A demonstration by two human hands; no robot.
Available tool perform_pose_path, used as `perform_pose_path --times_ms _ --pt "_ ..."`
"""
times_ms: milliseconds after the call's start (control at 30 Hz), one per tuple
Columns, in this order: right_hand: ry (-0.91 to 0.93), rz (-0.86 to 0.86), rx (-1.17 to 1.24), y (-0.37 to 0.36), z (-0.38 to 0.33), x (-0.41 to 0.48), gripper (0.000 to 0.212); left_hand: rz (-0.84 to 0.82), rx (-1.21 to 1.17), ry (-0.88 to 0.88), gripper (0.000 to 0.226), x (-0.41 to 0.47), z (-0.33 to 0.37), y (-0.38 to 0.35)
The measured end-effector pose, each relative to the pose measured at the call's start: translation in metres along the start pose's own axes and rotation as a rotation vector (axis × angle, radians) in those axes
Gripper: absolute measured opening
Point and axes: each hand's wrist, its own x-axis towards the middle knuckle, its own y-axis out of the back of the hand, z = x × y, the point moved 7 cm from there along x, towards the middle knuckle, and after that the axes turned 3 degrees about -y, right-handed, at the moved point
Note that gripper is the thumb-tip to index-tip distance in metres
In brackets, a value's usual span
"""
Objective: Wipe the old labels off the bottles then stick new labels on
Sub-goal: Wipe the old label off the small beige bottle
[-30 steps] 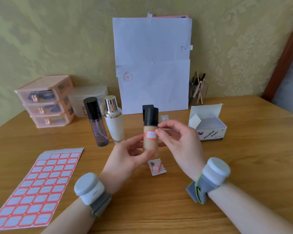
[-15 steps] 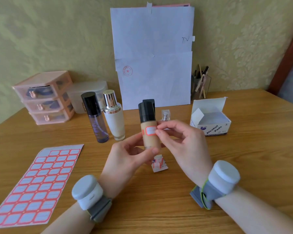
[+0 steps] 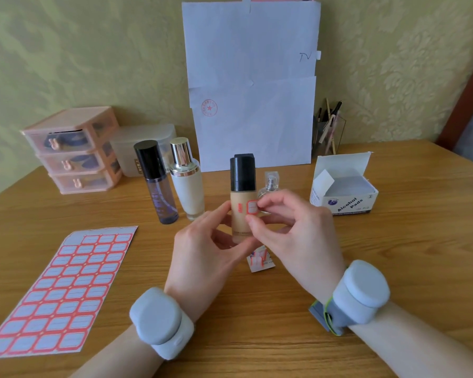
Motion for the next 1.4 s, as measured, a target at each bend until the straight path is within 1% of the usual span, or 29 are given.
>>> perform_pose_path --times_ms 100,200,367,567,700,833,1267,1400 --pt "0.008 -0.008 -0.047 -0.002 -0.0007 -0.0018 0.014 0.011 0.049 -0.051 0.043 -0.0006 0.0015 0.0001" --pt "-0.004 -0.006 -0.057 -0.002 0.0 -0.0023 0.015 0.02 0.072 -0.068 0.048 -0.0004 0.0025 -0.0005" --pt "-0.001 -0.017 -0.069 -0.0028 -0.0008 -0.0032 0.014 0.013 0.089 -0.045 0.043 -0.0012 -0.0012 -0.0023" --pt "0.017 -0.025 -0.094 -0.0041 -0.0019 -0.0029 0.013 0.004 0.088 -0.018 0.047 -0.0015 -0.003 -0.003" --pt "0.042 -0.011 -0.074 -0.0032 -0.0048 -0.0021 0.017 0.0 0.084 0.003 0.05 -0.0021 -0.0028 -0.0037" --pt "0.055 -0.003 -0.046 -0.0027 -0.0062 -0.0028 0.018 -0.009 0.098 0.0 0.043 -0.0021 -0.0018 -0.0035" --pt "0.045 0.006 -0.074 -0.0045 -0.0027 -0.0032 0.022 -0.016 0.127 -0.031 0.044 -0.0025 0.0008 -0.004" --pt "0.041 -0.002 -0.116 -0.0043 0.0005 -0.0012 0.021 -0.024 0.11 0.03 0.044 -0.0021 -0.0057 -0.0058"
